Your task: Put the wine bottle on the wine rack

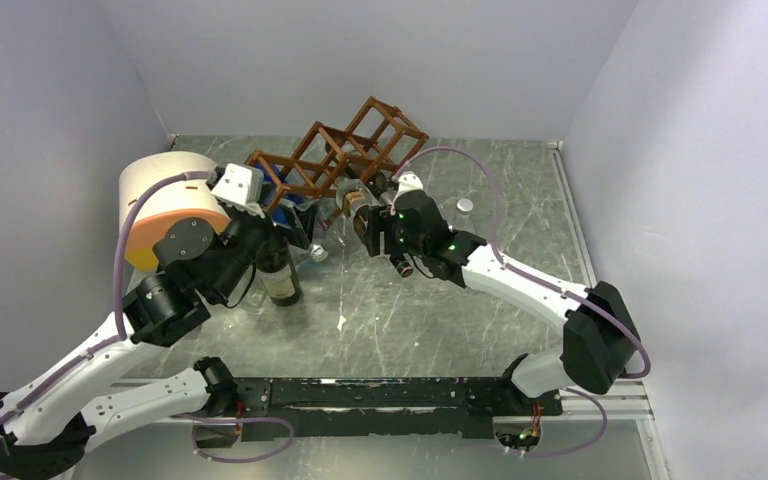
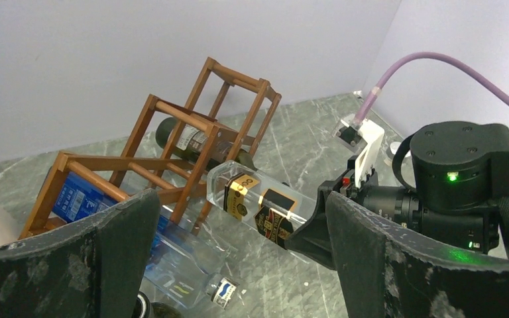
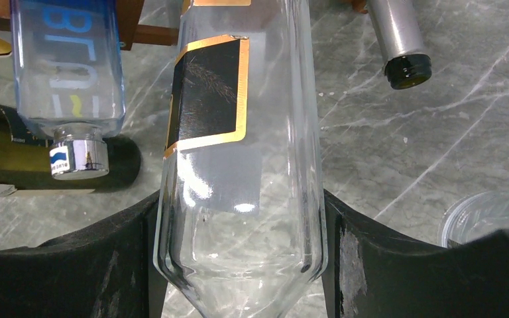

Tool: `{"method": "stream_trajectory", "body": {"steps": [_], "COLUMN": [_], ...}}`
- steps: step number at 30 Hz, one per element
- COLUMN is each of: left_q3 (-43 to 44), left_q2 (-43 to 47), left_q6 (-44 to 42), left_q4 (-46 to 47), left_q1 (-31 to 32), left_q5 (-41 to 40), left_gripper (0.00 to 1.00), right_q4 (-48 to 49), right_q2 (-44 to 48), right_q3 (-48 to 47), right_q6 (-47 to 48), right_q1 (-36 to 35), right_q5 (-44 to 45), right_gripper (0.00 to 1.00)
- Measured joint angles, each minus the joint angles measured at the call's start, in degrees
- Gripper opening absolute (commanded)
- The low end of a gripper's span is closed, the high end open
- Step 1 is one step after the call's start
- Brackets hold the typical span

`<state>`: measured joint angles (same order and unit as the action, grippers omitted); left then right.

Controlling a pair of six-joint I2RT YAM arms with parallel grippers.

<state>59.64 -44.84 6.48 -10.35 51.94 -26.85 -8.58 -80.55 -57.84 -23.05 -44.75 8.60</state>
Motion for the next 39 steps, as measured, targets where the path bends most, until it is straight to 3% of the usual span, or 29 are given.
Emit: {"method": "stream_trajectory", "body": {"steps": [18, 31, 36, 39], "left_q3": [6.86, 8.39, 9.22, 9.33], "left_q2": [1.73, 3.91, 2.89, 2.60], "left_q6": [1.99, 2.12, 2.12, 2.21], "left_q4": [-9.79, -12.55, -13.84, -14.43], "left_q1": [0.00, 0.00, 0.00, 0.00], "left_q5": [-1.53, -1.51, -1.44, -1.18], "left_gripper": [0.98, 0.99, 0.99, 0.99], "right_q4": [5.88, 11.45, 14.10, 15.91], "right_q2": [-2.01, -11.52, -14.99, -17.14], "right_q3": [-0.31, -5.55, -7.63, -8.96], "right_q6": [1.79, 5.29, 6.58, 7.10], "right_q1": [0.00, 0.37, 1.97, 4.79], "right_q5": [3.02, 3.76, 1.42, -4.31], "right_gripper": [0.00, 0.00, 0.00, 0.00]}}
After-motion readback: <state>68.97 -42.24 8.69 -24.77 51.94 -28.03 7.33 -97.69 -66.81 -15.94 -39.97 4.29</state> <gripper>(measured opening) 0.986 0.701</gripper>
